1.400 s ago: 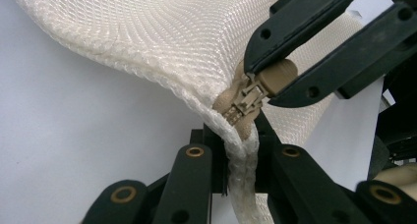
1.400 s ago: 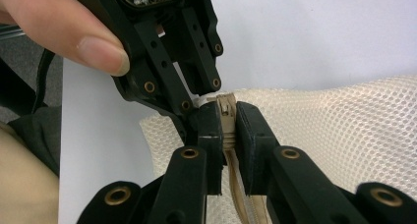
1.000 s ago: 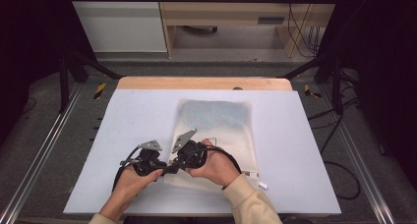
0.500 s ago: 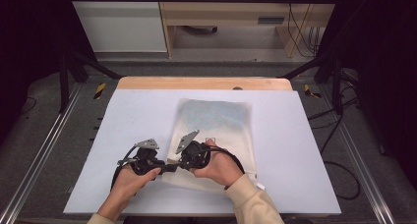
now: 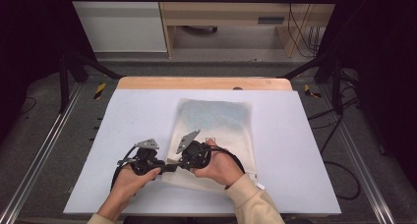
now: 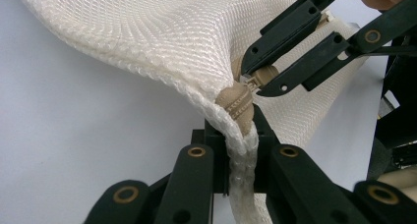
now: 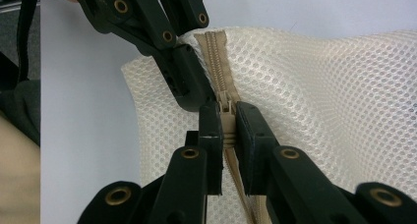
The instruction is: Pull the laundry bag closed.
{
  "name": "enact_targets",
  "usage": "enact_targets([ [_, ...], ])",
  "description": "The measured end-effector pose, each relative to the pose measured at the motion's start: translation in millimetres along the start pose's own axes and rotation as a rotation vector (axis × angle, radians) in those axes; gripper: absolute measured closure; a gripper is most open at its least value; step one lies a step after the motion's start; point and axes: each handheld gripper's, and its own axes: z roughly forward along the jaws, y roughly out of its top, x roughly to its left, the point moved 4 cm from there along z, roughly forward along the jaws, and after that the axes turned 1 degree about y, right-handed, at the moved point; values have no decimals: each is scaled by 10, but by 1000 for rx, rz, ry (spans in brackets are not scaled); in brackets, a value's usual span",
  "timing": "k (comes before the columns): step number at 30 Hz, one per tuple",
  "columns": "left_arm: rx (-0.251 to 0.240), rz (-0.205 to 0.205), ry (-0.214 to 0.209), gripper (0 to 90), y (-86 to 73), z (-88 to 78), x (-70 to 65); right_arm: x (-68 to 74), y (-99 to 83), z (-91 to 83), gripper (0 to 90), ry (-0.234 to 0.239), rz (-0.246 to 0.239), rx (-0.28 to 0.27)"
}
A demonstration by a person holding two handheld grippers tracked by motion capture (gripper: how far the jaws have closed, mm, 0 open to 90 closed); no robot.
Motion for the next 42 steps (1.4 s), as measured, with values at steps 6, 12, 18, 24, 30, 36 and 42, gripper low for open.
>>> enact_targets([
  [6, -1, 3, 6, 832, -1, 7, -5, -3, -3, -8, 823, 3, -6, 3],
  [12, 1, 6, 5, 832, -1, 12, -10, 2, -10, -14, 823, 5, 3, 7],
  [18, 1, 7, 5, 832, 0, 10, -13, -7, -25, -7, 822, 6, 5, 10],
  [24, -2, 8, 6, 832, 2, 0, -5, -27, -54, -18, 822, 6, 14, 20],
  [30, -4, 6, 7, 831, 3, -4, -13, -33, -73, -24, 822, 3, 17, 20],
  [36, -2, 12, 7, 830, -1, 1, -26, -40, -120, -36, 822, 2, 20, 27],
  [42, -13, 23, 10, 829, -6, 1, -40, -44, -146, -57, 822, -2, 26, 28],
])
